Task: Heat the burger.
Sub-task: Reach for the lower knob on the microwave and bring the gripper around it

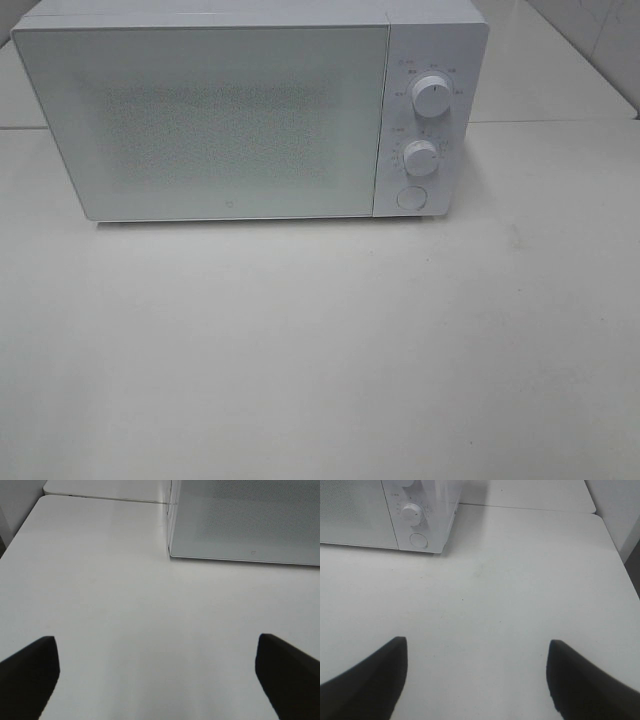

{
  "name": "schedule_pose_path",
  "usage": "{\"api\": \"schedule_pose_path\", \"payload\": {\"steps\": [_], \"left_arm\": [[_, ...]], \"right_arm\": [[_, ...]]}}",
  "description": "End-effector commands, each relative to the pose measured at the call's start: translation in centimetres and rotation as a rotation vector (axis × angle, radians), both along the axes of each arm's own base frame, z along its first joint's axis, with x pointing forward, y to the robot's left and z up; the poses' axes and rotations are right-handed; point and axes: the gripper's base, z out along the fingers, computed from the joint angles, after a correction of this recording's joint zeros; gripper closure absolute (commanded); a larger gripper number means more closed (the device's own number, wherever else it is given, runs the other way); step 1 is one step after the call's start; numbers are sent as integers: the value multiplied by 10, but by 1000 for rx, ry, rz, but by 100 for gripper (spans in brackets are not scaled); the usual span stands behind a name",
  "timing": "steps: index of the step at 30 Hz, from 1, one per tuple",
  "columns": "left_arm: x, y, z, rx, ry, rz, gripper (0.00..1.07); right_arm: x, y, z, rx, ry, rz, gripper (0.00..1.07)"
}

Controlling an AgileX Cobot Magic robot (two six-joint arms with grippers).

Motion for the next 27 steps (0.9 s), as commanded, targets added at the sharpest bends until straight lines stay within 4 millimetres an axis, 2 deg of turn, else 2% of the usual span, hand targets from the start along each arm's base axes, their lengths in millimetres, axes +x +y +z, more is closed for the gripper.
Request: {"api": "schedule_pose_path", "payload": {"steps": [1,27], "left_arm": [[-3,-1,0,-4,-30,-1,7],[-3,-1,0,-4,-30,-1,7]], "right_arm": [[-3,0,0,-6,-29,-2,31],[-3,0,0,-5,-28,0,32]]}}
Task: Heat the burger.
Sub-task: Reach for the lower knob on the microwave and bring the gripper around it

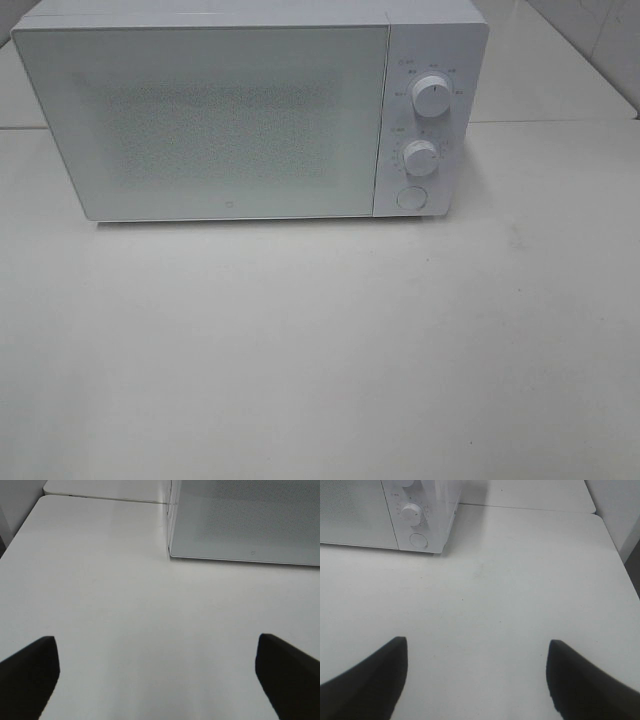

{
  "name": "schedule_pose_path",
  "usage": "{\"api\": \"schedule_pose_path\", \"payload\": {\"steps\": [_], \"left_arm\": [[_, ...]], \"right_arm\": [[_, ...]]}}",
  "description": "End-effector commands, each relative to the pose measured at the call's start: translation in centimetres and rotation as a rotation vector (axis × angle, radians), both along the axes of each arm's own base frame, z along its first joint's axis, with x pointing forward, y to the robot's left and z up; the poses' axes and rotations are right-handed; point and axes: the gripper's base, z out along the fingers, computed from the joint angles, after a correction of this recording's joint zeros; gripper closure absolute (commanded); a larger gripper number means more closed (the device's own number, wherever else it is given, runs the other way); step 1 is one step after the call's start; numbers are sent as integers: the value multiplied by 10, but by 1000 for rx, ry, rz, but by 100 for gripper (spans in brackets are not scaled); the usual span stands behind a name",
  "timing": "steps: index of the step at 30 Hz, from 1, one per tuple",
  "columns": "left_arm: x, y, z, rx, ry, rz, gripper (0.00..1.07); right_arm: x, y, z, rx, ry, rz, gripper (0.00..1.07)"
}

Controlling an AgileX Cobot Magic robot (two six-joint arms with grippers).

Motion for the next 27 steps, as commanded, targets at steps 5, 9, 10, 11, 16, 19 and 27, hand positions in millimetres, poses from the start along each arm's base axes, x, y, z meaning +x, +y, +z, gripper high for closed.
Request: {"api": "schedule_pose_path", "payload": {"steps": [5,9,10,11,16,19,27], "left_arm": [[-3,-1,0,-4,-30,-1,7],[-3,-1,0,-4,-30,-1,7],[-3,-1,0,-4,-30,-1,7],[-3,-1,0,-4,-30,-1,7],[-3,-1,0,-4,-30,-1,7],[-3,-1,0,-4,-30,-1,7],[-3,-1,0,-4,-30,-1,7]], "right_arm": [[-3,0,3,-4,-46,0,32],[0,0,11,-2,-80,0,32],[5,0,15,0,-113,0,32],[9,0,19,1,-141,0,32],[21,1,27,3,-190,0,32],[29,1,30,5,-227,0,32],[66,3,18,9,-279,-1,32]]}}
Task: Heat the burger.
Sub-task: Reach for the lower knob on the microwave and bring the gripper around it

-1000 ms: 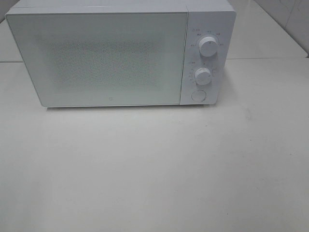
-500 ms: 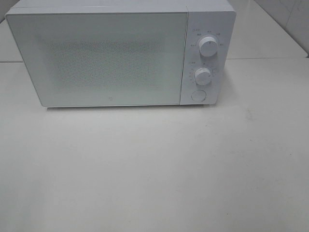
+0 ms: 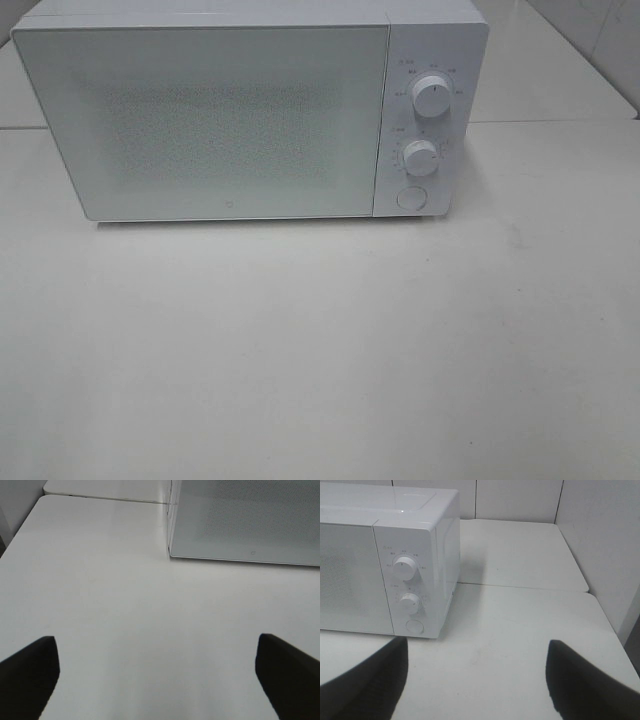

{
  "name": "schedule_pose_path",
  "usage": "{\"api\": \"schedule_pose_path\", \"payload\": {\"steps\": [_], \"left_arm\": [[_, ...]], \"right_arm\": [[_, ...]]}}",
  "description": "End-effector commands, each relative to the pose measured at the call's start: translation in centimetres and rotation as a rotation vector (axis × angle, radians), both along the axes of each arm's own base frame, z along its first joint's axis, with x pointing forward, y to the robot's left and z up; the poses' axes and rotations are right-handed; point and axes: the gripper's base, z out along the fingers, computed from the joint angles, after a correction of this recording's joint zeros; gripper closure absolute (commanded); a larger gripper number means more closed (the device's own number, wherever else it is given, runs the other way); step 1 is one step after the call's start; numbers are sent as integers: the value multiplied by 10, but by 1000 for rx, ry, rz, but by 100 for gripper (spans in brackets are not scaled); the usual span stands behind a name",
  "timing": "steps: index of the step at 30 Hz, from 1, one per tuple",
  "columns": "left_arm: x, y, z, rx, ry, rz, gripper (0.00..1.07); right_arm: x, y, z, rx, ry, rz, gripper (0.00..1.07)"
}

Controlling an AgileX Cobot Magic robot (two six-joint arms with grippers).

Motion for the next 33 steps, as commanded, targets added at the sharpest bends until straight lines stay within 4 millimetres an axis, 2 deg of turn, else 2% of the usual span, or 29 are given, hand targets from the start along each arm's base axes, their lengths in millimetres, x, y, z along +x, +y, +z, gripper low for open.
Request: {"api": "schedule_pose_path", "payload": {"steps": [1,3,5,6,8,11,13,16,26,33], "left_arm": [[-3,-1,0,-4,-30,-1,7],[-3,-1,0,-4,-30,-1,7],[-3,-1,0,-4,-30,-1,7],[-3,-1,0,-4,-30,-1,7],[-3,-1,0,-4,-30,-1,7],[-3,-1,0,-4,-30,-1,7],[-3,-1,0,-4,-30,-1,7],[-3,-1,0,-4,-30,-1,7],[-3,-1,0,-4,-30,-1,7],[-3,-1,0,-4,-30,-1,7]], "right_arm": [[10,0,-3,-4,-33,-2,32],[15,1,-5,-4,-39,-2,32],[33,2,-12,-3,-50,-2,32],[33,2,-12,-3,-50,-2,32],[47,2,-18,3,-49,-3,32],[51,2,-20,3,-53,-3,32],[68,3,-28,4,-71,-3,32],[80,4,-31,4,-81,-3,32],[109,5,-39,23,-96,-7,32],[133,7,-55,80,-78,-20,32]]}}
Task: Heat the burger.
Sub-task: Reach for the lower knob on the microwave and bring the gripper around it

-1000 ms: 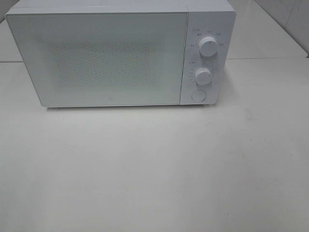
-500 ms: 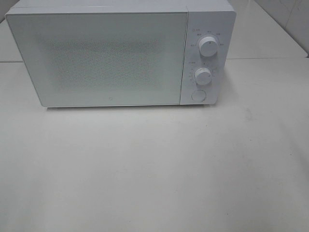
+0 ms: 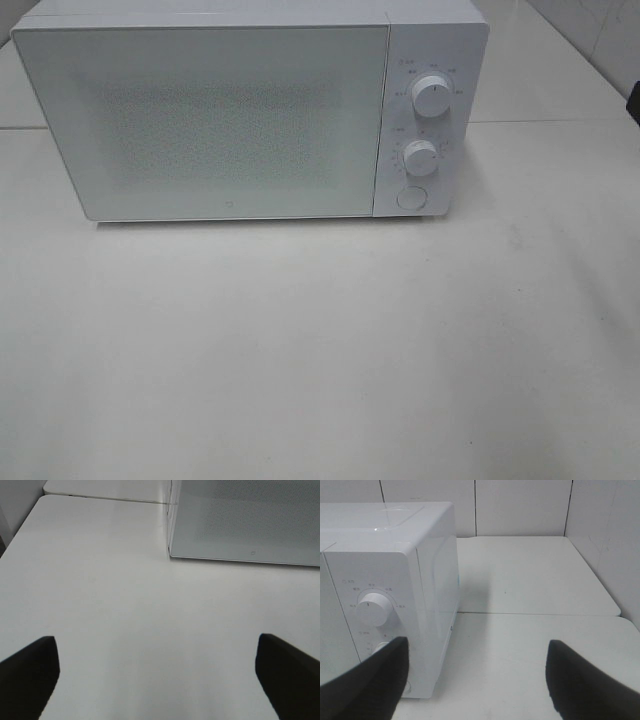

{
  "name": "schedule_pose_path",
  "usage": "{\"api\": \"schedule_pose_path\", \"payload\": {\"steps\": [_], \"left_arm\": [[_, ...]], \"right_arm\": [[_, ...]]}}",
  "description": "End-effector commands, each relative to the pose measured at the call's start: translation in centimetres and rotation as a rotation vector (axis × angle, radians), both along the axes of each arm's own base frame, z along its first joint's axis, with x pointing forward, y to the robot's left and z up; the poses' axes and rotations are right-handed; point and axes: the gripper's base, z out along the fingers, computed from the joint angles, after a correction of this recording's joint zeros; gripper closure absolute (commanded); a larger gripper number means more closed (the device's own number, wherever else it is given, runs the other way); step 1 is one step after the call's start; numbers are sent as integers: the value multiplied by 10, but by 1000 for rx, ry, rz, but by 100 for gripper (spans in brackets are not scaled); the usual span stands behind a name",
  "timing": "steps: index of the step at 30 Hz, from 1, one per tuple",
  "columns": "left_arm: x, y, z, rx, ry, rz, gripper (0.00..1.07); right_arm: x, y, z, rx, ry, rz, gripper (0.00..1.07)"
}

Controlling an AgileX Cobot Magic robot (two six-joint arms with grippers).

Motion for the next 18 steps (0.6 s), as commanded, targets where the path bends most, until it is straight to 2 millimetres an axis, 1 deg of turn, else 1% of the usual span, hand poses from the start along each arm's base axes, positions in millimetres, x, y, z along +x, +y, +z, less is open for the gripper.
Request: {"api": "schedule_pose_path", "payload": {"steps": [1,3,4,5,7,8,9,11,12,13,14,15,16,18], "left_arm": [[-3,-1,0,-4,-30,-1,7],[-3,-1,0,-4,-30,-1,7],[-3,-1,0,-4,-30,-1,7],[-3,-1,0,-4,-30,-1,7],[-3,-1,0,-4,-30,-1,7],[-3,-1,0,-4,-30,-1,7],[-3,-1,0,-4,-30,-1,7],[-3,-1,0,-4,-30,-1,7],[-3,-1,0,-4,-30,-1,7],[-3,-1,0,-4,-30,-1,7],[-3,-1,0,-4,-30,-1,7],[-3,-1,0,-4,-30,-1,7],[-3,-1,0,-4,-30,-1,7],[-3,-1,0,-4,-30,-1,7]], "right_arm": [[6,0,-4,20,-15,-7,32],[15,0,-12,19,6,-7,32],[15,0,-12,19,6,-7,32],[20,0,-19,18,30,-7,32],[23,1,-23,18,40,-7,32],[28,1,-29,17,50,-7,32],[28,1,-29,17,50,-7,32],[29,2,-40,16,22,-3,32],[29,2,-40,16,22,-3,32],[28,5,-48,25,3,-8,32],[27,6,-53,20,-9,-14,32],[27,6,-53,20,-9,-14,32],[25,10,-61,-19,-20,-21,32],[25,12,-64,-36,-23,-25,32]]}}
